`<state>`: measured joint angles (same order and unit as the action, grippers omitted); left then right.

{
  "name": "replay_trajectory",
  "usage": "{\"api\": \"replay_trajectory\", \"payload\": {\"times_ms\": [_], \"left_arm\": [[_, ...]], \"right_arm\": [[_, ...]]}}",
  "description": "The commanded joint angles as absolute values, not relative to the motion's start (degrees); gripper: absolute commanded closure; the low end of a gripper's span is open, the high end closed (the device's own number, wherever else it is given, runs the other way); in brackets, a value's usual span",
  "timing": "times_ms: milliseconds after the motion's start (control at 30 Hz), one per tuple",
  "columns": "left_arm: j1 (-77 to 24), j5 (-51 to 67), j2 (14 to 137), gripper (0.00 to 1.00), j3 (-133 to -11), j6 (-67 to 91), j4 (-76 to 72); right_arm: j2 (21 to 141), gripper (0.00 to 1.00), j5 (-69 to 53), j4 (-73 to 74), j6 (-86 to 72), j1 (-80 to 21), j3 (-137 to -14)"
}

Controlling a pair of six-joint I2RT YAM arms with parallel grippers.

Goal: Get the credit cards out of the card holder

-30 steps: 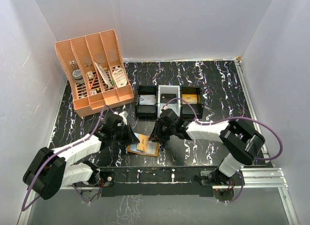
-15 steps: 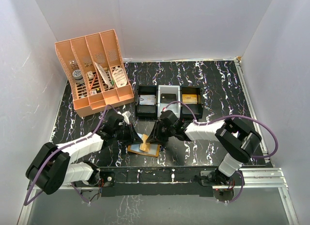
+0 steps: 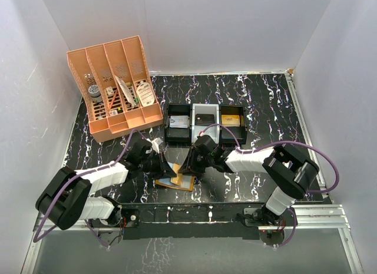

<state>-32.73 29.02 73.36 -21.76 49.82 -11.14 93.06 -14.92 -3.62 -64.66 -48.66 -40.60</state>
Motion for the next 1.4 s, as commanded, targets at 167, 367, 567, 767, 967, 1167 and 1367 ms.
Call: {"api": "replay_trajectory", "payload": {"times_ms": [167, 367, 567, 767, 967, 1167, 1367], "left_arm": [[-32.4, 21.8, 65.4, 1.0, -22.2, 48.4, -3.5], [-32.5, 19.2, 63.1, 1.0, -21.8, 49.6, -2.5], [-32.5, 18.7, 61.7, 1.0, -21.7, 50.4, -4.2], [-32.2, 18.6, 56.9, 1.0, -19.9, 51.8, -6.7], [-30.5, 20.9, 55.8, 1.0, -22.5, 49.6, -1.8], [-23.3, 31.3, 54.7, 1.0, -19.6, 53.1, -9.6], [-19.0, 38.9, 54.3, 1.0, -16.5, 59.7, -21.6]], "right_arm": [[91.4, 0.72, -11.8, -1.6, -61.8, -48.3, -39.8], [90.6, 0.7, -11.0, 0.3, -59.3, -48.2, -42.1], [87.8, 0.5, -11.4, 0.3, -56.5, -48.2, -45.0], [85.3, 0.29, -9.9, -2.1, -57.4, -47.5, -45.3], [82.6, 0.21, -9.2, -9.7, -59.1, -46.3, -41.3], [74.1, 0.11, -1.9, -22.0, -61.6, -46.3, -32.9], [70.1, 0.05, 0.6, -25.2, -62.0, -45.9, -29.1]]}}
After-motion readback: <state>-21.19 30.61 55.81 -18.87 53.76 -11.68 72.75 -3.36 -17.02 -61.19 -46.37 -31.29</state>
